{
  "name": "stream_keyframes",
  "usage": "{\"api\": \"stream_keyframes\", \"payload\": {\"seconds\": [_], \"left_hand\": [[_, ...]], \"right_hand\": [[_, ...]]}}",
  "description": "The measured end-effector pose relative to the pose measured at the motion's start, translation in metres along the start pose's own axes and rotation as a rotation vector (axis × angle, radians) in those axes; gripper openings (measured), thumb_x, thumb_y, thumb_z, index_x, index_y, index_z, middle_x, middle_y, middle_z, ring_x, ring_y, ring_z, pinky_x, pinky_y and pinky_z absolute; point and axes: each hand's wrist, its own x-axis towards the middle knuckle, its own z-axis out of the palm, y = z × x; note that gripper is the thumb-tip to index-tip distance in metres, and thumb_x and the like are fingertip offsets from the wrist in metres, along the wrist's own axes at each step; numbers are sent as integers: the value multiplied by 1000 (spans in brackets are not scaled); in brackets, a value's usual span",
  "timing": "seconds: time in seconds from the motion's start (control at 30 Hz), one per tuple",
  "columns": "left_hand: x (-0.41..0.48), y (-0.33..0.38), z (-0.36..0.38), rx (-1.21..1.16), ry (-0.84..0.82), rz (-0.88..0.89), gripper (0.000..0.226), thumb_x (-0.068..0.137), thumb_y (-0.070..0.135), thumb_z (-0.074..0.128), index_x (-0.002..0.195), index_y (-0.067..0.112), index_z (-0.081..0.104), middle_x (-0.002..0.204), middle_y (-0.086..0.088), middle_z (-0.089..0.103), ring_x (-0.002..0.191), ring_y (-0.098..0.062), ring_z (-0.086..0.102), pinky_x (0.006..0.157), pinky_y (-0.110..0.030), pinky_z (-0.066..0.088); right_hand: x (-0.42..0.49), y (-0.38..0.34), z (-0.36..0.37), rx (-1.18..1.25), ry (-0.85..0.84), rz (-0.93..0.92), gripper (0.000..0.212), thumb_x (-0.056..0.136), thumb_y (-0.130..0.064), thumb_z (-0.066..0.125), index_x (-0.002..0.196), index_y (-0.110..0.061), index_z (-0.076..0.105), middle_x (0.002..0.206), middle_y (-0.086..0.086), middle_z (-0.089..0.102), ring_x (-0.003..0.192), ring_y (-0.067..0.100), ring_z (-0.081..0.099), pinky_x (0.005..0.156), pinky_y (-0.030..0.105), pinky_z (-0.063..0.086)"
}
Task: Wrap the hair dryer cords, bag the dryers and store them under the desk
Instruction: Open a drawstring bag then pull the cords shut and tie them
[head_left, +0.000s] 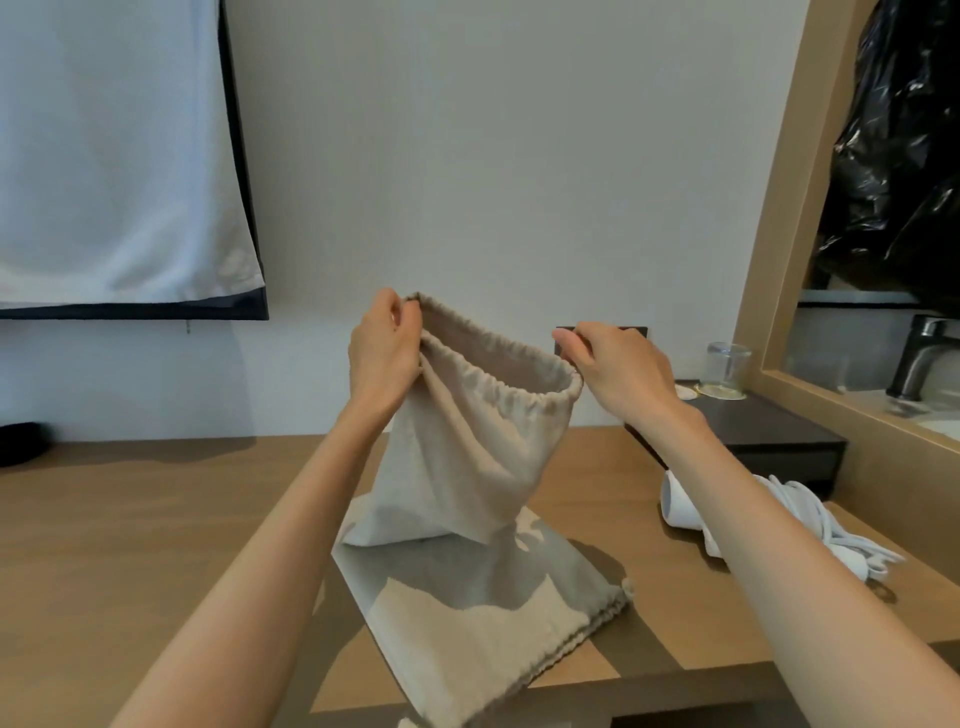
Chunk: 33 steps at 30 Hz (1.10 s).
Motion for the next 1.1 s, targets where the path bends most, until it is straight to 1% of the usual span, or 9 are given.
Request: {"api": "stream_keyframes", "payload": {"seconds": [0.07,0.13,0.23,0.4,0.53,0.73,0.9,1.03,1.1], "left_hand": [[12,-4,4,-147,-38,-103,27,93,29,44,69,18,37,61,0,41,58,-20,39,56,-38,35],[20,-4,8,-212,-57,-157,29,93,26,46,67,19,35,61,1,38,55,-17,36,51,-31,30],[26,-2,12,-285,-87,-193,32,94,22,46,65,18,32,61,1,34,50,-14,30,40,-21,26],[53,26,6,-443,-86,-184,36,101,26,39,66,18,32,47,4,35,34,-7,29,33,-11,20],[84,44,-1,-476,-74,-164,37,102,26,36,67,15,35,48,-2,39,27,-4,29,30,-14,23],[77,5,17,-530,-133,-333,36,102,30,39,70,14,33,58,-5,34,29,-3,28,31,-15,23],[56,-6,20,-617,-120,-376,35,101,34,40,74,13,39,57,1,30,39,-6,28,37,-18,30],[34,-6,18,-731,-141,-413,22,97,31,50,85,14,48,67,3,47,47,-4,42,54,-18,45],[18,-12,17,-708,-152,-386,22,93,35,55,100,14,51,83,3,57,64,-4,53,68,-21,48]], "right_hand": [[6,0,-4,113,-174,29,58,94,-61,31,61,-15,44,57,-2,45,57,18,45,58,32,31],[9,-2,-8,246,-375,59,64,88,-69,30,56,-15,39,52,-3,35,49,12,34,59,29,30],[9,-3,-12,548,-526,112,58,87,-65,41,56,-17,37,50,-6,29,42,8,24,50,23,23],[19,-9,-13,1253,-342,199,46,96,-36,49,55,-18,41,50,-5,21,39,7,18,40,21,13],[28,-21,-15,1632,-208,326,40,97,-38,47,62,-21,45,43,-10,25,34,5,19,38,20,12],[32,1,-1,1816,-30,436,36,101,-34,39,69,-18,45,42,-9,25,31,5,18,31,17,12],[28,14,8,1814,22,442,37,98,-34,47,64,-18,46,42,-9,28,31,5,20,29,16,15],[22,12,10,1778,63,404,41,97,-30,48,58,-18,48,42,-8,33,32,5,24,31,16,17],[20,12,10,1772,84,392,44,98,-30,47,55,-19,48,43,-8,34,33,5,25,32,17,19]]}}
